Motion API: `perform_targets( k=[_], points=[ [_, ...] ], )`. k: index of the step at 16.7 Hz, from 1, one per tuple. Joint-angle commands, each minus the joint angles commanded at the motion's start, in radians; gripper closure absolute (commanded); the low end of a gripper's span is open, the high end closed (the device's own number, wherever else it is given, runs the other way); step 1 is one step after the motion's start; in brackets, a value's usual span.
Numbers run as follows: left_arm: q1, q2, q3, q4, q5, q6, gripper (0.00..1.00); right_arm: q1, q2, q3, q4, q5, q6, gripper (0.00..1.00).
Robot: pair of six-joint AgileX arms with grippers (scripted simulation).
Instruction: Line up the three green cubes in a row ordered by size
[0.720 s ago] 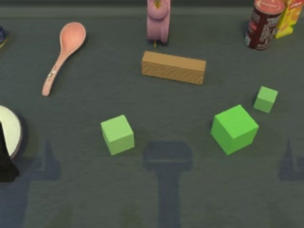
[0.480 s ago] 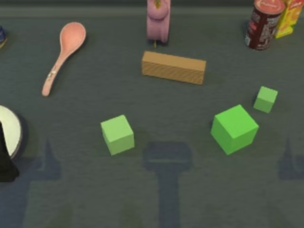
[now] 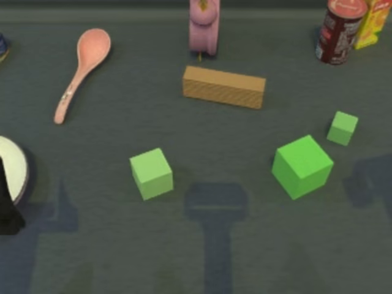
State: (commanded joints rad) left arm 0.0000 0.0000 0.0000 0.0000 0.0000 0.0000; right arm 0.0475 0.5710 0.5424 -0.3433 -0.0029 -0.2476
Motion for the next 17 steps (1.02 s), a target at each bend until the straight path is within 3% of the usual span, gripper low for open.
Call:
perform_targets(
  k=[9,17],
  points=[
    [0.0,0.0,0.0,0.0,0.0,0.0,0.0,0.067,1.051,0.861,-0.558,0.004,-0.384,0.0],
    [0.0,0.0,0.0,0.0,0.0,0.0,0.0,0.109,1.669,1.429,-0.9,0.007,-0.631,0.0]
  ],
)
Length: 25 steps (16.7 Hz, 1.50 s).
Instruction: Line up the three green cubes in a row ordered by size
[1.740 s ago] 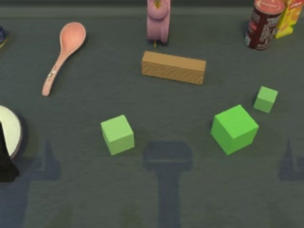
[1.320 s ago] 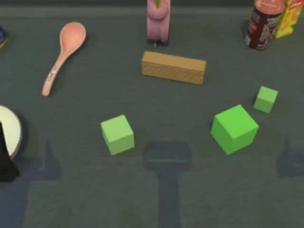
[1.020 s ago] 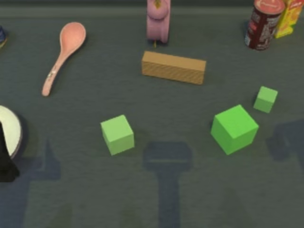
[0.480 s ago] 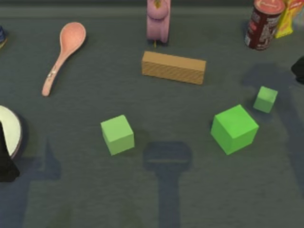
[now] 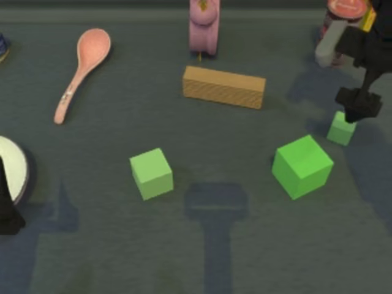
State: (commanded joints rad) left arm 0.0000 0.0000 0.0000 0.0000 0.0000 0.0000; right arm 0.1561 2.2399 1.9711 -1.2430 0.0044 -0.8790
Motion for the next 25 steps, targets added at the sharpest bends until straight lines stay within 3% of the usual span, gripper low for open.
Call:
perform_targets(
  k=[4,10,18,23,25],
  points=[
    [0.0,0.0,0.0,0.0,0.0,0.0,0.0,0.008,0.109,0.112,-0.061,0.0,-0.047,0.0],
    [0.0,0.0,0.0,0.0,0.0,0.0,0.0,0.003,0.112,0.11,-0.057,0.0,-0.048,0.0],
    [0.0,0.0,0.0,0.0,0.0,0.0,0.0,0.009,0.18,-0.095,0.221,0.001,-0.047,0.0],
    [0.0,0.0,0.0,0.0,0.0,0.0,0.0,0.01,0.188,-0.112,0.241,0.001,-0.047,0.0],
    [0.0,0.0,0.0,0.0,0.0,0.0,0.0,0.01,0.188,-0.112,0.241,0.001,-0.047,0.15]
  ],
)
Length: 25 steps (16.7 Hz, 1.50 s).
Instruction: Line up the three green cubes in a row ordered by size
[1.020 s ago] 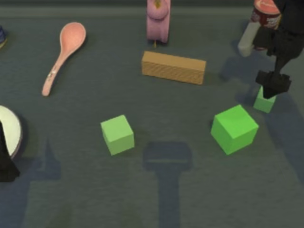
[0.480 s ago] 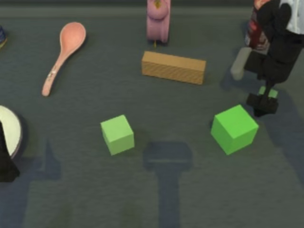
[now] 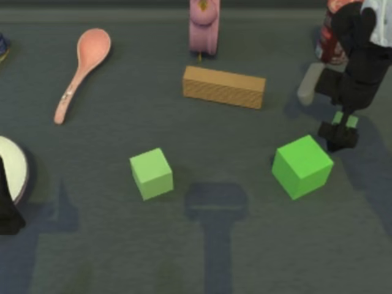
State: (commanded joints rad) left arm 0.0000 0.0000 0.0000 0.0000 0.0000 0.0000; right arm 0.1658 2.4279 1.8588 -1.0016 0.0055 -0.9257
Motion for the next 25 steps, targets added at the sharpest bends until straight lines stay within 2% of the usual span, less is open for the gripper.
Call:
perform_targets(
  k=[11,19,20,25],
  points=[
    [0.0,0.0,0.0,0.0,0.0,0.0,0.0,0.0,0.0,0.0,0.0,0.0,0.0,0.98],
    [0.0,0.0,0.0,0.0,0.0,0.0,0.0,0.0,0.0,0.0,0.0,0.0,0.0,1.0],
    [0.0,0.0,0.0,0.0,0.0,0.0,0.0,0.001,-0.04,-0.002,-0.029,-0.011,0.018,1.0],
    [0.0,0.0,0.0,0.0,0.0,0.0,0.0,0.004,-0.063,0.09,-0.147,-0.012,0.016,1.0]
  ],
)
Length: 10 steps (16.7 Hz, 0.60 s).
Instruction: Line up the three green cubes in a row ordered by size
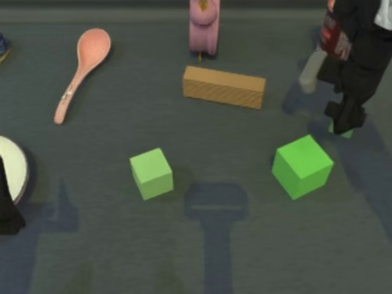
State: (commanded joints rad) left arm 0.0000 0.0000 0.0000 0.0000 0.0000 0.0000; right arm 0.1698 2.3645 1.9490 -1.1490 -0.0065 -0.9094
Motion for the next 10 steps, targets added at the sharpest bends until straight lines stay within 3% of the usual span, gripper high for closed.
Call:
perform_targets(
  k=[4,10],
  points=[
    [0.0,0.0,0.0,0.0,0.0,0.0,0.0,0.005,-0.031,0.088,-0.118,0.0,-0.001,1.0],
    [0.0,0.0,0.0,0.0,0.0,0.0,0.0,0.015,-0.043,0.074,-0.114,0.0,-0.001,1.0]
  ],
)
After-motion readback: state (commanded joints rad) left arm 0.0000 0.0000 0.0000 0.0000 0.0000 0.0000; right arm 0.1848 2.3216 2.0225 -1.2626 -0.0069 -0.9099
